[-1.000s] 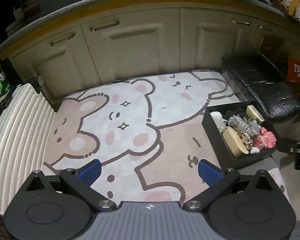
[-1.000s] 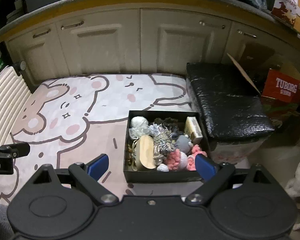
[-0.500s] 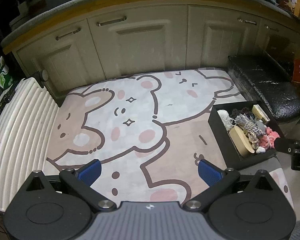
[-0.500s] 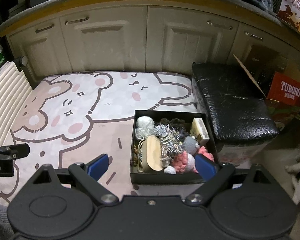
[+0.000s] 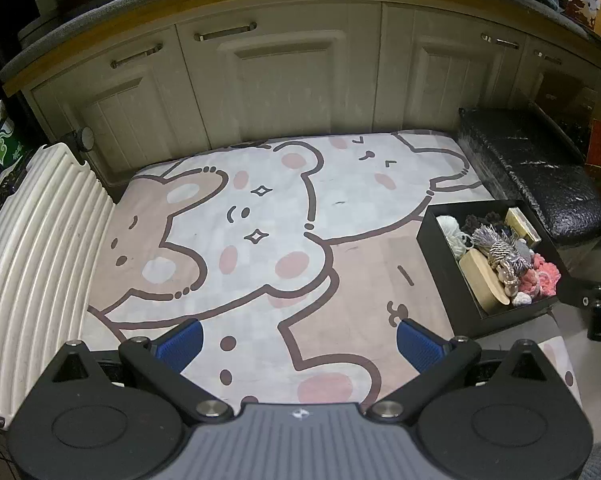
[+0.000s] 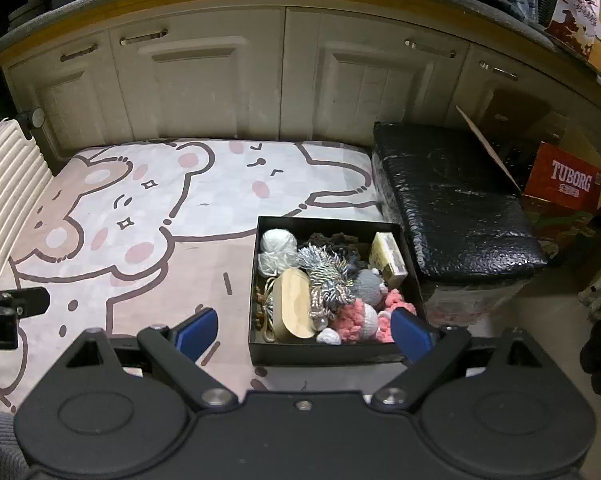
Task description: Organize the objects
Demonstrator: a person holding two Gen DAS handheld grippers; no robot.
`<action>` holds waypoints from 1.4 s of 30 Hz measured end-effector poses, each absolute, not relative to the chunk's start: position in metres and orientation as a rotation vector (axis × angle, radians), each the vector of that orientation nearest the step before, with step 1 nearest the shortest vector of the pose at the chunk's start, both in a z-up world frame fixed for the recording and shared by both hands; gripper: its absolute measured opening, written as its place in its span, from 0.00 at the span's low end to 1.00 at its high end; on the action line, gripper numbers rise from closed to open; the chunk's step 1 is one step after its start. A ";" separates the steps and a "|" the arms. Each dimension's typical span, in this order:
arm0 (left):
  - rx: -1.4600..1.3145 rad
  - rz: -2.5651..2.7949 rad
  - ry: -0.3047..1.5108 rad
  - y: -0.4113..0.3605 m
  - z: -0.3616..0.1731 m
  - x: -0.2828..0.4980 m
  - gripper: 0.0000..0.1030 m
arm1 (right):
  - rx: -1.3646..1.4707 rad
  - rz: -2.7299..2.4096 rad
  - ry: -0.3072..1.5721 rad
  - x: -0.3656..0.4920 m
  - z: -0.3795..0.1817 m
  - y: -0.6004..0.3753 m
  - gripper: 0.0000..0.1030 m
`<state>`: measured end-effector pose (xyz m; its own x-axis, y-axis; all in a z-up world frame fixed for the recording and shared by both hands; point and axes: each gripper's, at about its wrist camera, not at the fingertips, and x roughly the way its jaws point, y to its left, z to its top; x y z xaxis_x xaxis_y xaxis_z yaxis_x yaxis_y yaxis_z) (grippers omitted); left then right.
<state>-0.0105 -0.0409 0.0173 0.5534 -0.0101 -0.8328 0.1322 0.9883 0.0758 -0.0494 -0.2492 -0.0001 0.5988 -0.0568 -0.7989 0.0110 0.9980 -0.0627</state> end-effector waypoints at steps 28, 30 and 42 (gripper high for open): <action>0.136 -0.083 0.994 -0.041 0.016 -0.010 0.99 | -0.051 -0.104 0.929 -0.057 0.001 -0.256 0.91; 0.136 -0.083 0.995 -0.041 0.016 -0.010 0.99 | -0.050 -0.103 0.930 -0.057 0.001 -0.256 0.91; 0.133 -0.085 0.999 -0.041 0.015 -0.011 0.99 | -0.042 -0.107 0.936 -0.058 0.001 -0.257 0.92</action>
<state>-0.0108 -0.0411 0.0151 0.5386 -0.0107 -0.8425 0.1322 0.9886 0.0720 -0.0581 -0.2572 0.0011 0.5883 -0.1099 -0.8012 0.0734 0.9939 -0.0825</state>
